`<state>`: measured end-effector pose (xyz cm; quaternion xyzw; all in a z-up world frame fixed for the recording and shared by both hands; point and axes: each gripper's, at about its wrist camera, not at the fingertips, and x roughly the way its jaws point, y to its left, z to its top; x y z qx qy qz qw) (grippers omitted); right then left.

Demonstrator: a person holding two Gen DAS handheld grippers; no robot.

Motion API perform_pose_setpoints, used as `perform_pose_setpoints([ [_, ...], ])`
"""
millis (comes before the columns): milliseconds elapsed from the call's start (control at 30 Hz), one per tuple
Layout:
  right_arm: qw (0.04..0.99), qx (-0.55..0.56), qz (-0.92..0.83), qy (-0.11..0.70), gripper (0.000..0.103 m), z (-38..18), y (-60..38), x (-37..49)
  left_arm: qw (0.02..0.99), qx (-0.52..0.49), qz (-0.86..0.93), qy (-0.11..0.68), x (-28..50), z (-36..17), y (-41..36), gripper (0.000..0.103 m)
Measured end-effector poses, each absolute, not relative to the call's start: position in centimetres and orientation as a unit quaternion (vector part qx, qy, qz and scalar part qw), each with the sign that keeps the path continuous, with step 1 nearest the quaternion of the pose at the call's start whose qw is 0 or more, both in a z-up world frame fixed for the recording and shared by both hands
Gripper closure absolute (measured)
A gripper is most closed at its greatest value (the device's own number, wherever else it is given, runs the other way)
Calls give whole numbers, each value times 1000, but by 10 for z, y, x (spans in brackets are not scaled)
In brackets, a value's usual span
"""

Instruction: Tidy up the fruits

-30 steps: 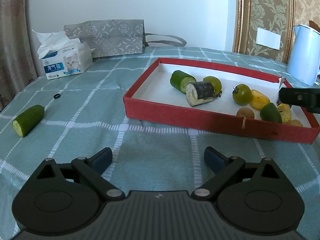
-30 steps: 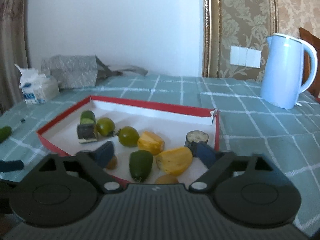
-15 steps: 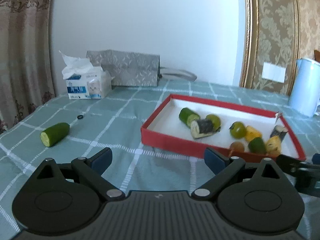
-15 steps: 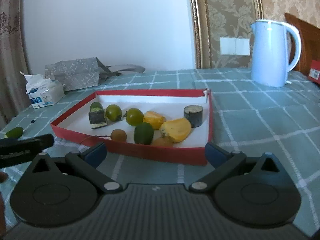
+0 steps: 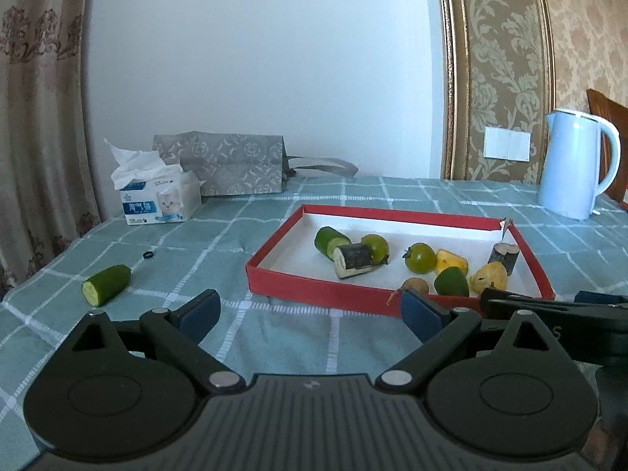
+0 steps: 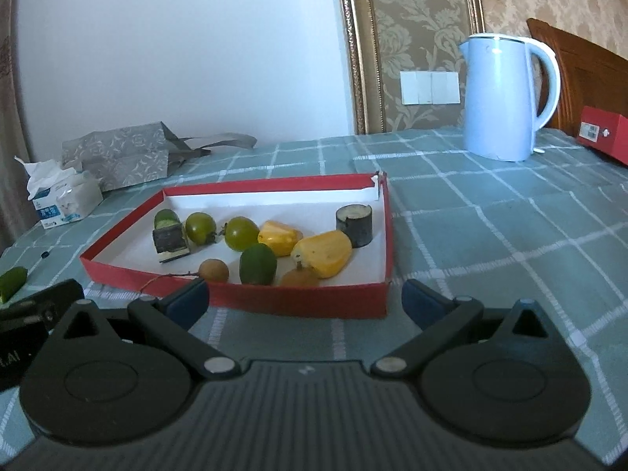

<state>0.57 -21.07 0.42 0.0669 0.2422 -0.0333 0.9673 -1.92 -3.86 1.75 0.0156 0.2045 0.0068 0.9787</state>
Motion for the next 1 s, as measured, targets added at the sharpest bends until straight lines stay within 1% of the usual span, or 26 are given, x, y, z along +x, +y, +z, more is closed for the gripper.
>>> perform_pose_setpoints([
  [167,969,59,-33,236,0,5,-209,5,978,8,7,210,-17,17,-37,4],
  [300,967,63,-34,245,0,3,-210,9,976,-4,2,219,-15,17,-34,4],
  [1000,964,51,-34,260,0,-3,-205,15,976,9,-3,219,-15,17,-39,4],
])
